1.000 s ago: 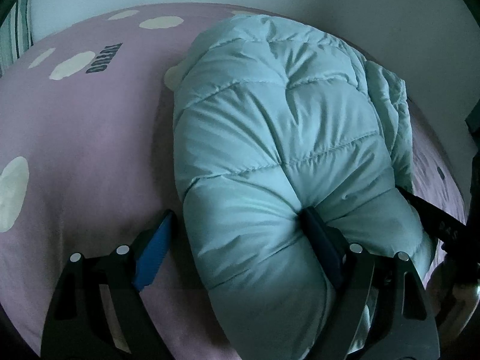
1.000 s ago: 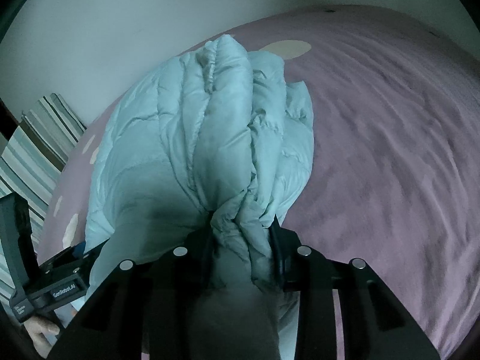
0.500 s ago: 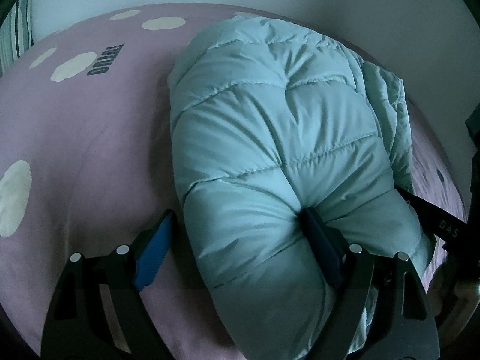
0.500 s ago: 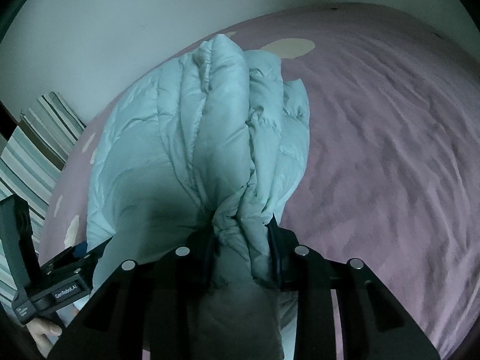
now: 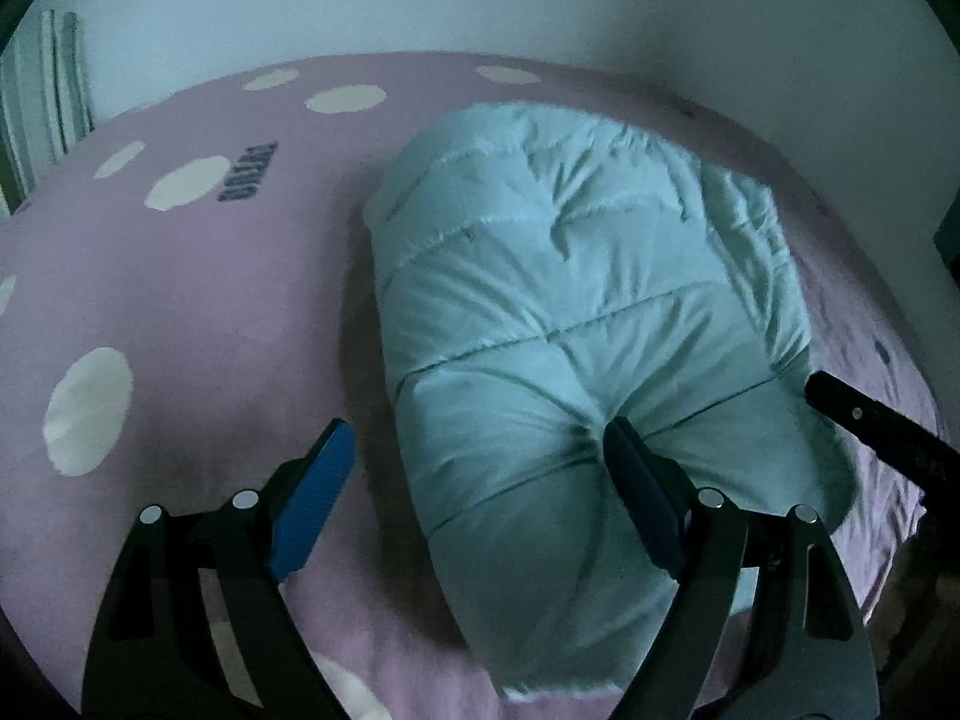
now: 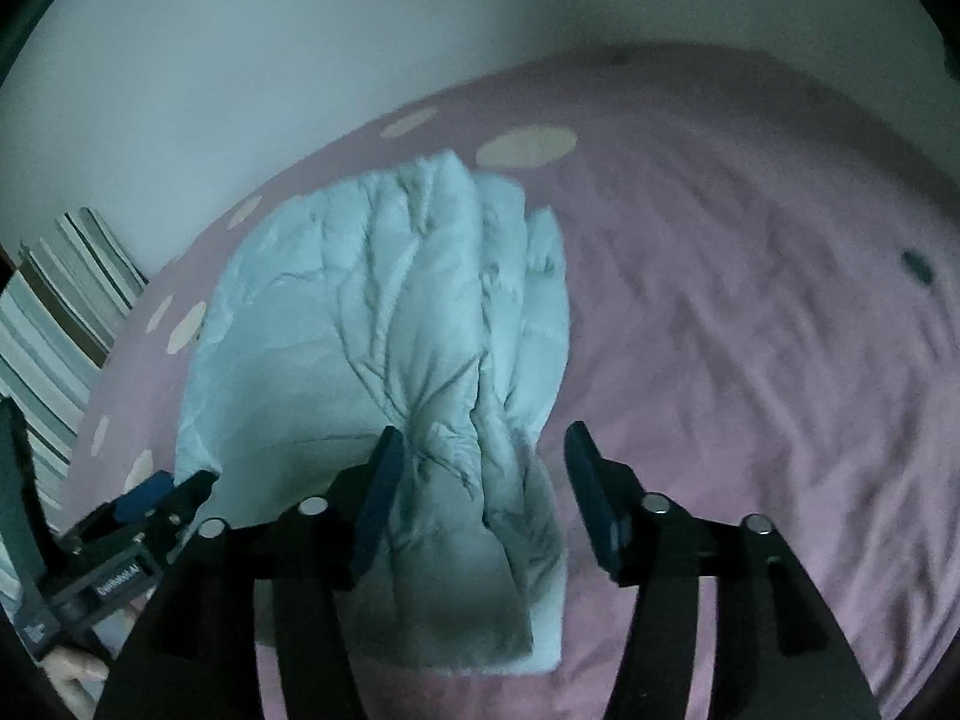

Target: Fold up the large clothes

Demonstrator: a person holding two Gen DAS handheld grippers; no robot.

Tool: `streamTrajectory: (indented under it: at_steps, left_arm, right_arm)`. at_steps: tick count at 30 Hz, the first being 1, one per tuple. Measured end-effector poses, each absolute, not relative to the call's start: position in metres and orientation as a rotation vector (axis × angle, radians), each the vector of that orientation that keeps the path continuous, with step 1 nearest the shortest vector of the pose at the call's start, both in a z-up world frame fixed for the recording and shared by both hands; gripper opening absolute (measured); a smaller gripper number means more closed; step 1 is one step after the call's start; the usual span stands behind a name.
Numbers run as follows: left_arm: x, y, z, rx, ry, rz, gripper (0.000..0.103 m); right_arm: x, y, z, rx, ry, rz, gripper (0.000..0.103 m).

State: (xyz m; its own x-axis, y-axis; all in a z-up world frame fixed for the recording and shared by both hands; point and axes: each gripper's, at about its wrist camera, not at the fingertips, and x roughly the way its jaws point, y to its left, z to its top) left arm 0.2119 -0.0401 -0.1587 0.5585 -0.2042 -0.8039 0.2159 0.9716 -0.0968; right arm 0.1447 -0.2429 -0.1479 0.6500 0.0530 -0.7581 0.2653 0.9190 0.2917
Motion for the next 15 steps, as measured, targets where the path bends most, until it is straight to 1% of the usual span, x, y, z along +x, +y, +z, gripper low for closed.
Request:
streamTrajectory:
  at_steps: [1,3,4,5,10,15]
  left_arm:
    - [0.208,-0.039,-0.153,0.009,0.931,-0.241,0.085]
    - [0.199,-0.037,-0.138,0.022,0.889,-0.214,0.086]
    - [0.194,-0.037,-0.131,0.035,0.869,-0.202,0.089]
    - [0.190,-0.036,-0.124,0.051,0.847,-0.191,0.092]
    - [0.167,-0.037,-0.098,0.097,0.788,-0.156,0.093]
    - [0.148,-0.038,-0.084,0.106,0.753,-0.142,0.093]
  right_arm:
    - [0.140,-0.239,-0.140,0.377,0.842,-0.137,0.068]
    - [0.135,-0.235,-0.127,0.336,0.818,-0.154,0.071]
    - [0.133,-0.235,-0.123,0.320,0.808,-0.158,0.072]
    - [0.129,-0.230,-0.116,0.296,0.797,-0.166,0.073]
    - [0.121,-0.212,-0.093,0.219,0.772,-0.181,0.076]
    - [0.108,-0.198,-0.079,0.170,0.747,-0.191,0.077]
